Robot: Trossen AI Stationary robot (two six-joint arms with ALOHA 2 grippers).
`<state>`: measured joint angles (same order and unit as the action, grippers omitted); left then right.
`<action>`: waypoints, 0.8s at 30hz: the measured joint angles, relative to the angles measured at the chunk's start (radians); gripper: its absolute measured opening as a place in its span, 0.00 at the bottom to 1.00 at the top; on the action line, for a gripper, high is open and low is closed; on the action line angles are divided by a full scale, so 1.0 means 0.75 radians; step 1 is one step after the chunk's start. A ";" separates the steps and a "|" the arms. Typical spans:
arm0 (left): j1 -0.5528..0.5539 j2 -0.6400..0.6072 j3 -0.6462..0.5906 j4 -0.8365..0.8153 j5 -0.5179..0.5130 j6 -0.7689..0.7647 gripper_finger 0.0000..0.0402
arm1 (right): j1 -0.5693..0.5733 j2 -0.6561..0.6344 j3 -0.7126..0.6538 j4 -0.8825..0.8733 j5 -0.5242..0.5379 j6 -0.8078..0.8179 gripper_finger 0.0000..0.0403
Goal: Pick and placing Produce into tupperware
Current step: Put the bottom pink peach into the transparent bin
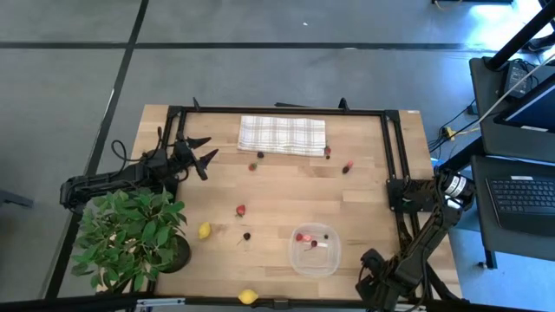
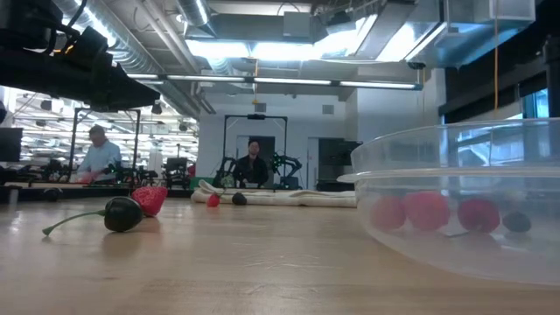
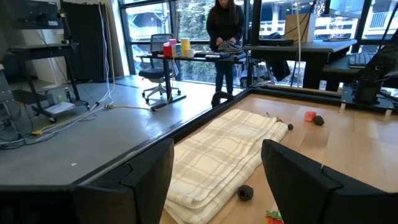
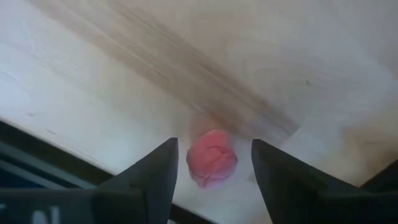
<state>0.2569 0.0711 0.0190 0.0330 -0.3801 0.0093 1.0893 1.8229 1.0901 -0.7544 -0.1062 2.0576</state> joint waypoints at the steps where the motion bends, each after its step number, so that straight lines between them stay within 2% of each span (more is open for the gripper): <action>1: 0.000 0.000 0.000 0.000 0.000 0.000 0.59 | 0.000 0.000 0.000 -0.009 0.000 0.001 0.51; 13: 0.000 0.000 0.000 0.000 0.000 0.001 0.59 | 0.003 0.000 0.000 -0.023 -0.002 0.001 0.48; 24: 0.000 0.000 0.000 -0.001 0.000 0.000 0.59 | 0.004 0.000 0.000 -0.023 -0.005 -0.075 0.21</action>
<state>0.2569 0.0710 0.0193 0.0326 -0.3801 0.0093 1.0920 1.8229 1.0901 -0.7715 -0.1102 2.0016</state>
